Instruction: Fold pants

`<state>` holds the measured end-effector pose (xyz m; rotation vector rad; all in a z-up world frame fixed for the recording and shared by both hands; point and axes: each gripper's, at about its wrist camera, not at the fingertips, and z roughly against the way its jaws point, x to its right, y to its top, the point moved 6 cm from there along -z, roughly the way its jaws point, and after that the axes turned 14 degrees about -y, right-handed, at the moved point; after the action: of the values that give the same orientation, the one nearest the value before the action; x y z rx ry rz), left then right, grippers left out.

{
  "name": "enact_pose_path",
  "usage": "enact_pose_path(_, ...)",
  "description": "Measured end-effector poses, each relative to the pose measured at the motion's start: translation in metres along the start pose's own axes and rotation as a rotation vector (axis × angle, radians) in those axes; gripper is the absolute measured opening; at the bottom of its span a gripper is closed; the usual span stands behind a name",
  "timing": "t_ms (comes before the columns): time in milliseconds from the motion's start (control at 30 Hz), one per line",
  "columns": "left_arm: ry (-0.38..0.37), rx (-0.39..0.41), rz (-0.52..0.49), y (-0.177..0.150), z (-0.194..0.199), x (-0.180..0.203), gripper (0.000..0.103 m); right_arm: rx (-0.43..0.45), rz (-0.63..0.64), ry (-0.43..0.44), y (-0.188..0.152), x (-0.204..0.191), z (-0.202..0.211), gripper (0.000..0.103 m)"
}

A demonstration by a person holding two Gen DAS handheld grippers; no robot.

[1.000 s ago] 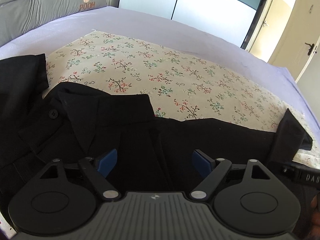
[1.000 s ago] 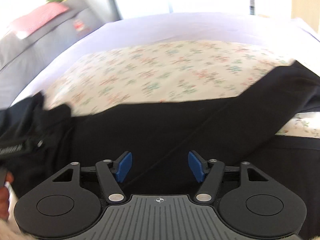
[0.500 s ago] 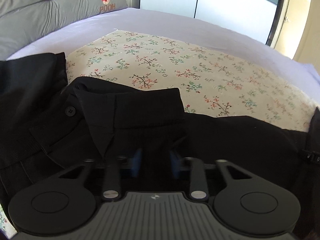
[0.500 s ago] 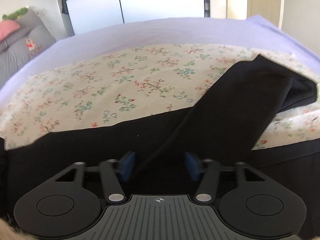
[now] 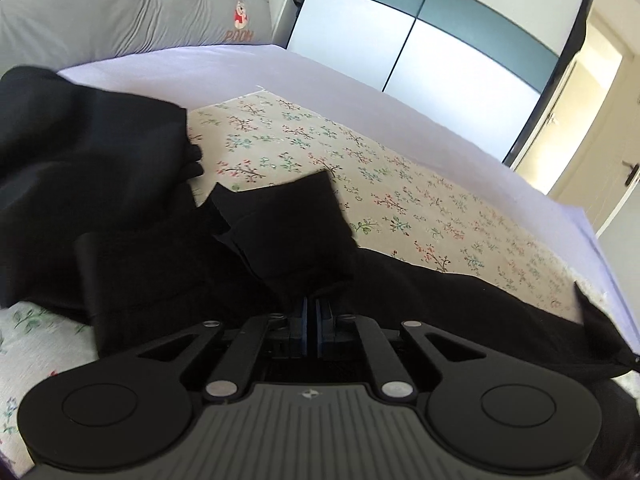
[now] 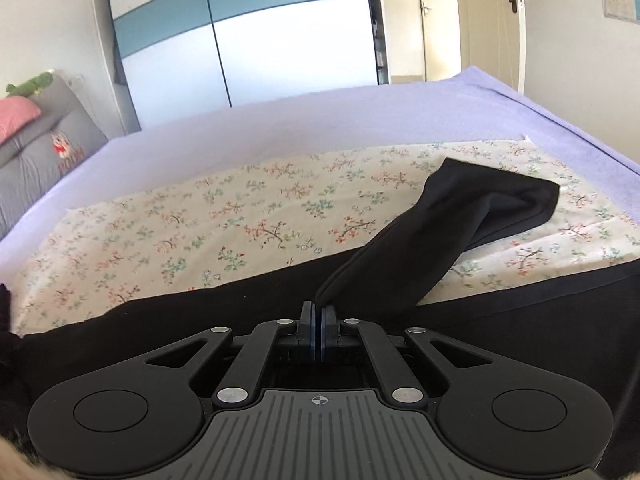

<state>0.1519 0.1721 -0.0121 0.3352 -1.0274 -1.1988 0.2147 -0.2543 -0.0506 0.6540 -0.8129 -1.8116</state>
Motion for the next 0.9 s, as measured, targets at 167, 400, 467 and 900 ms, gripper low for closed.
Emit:
enact_pose_path(167,0.003,-0.012,0.004,-0.016,0.02,-0.023,0.048,-0.036,-0.006,0.068,-0.016,0.017,0.03,0.0)
enact_pose_path(400,-0.022,-0.044,0.097,-0.041,0.029,-0.056,0.051,-0.183,0.11,0.061,-0.095,0.018,0.026,0.001)
enact_pose_path(467,-0.065,-0.034,0.131,-0.039,0.031,-0.06,0.054,-0.233,0.139,0.042,-0.119,0.02,0.016,0.002)
enact_pose_path(900,-0.088,-0.063,0.134,-0.039,-0.005,-0.038,0.099,-0.125,0.083,0.054,-0.09,0.037,0.02,0.051)
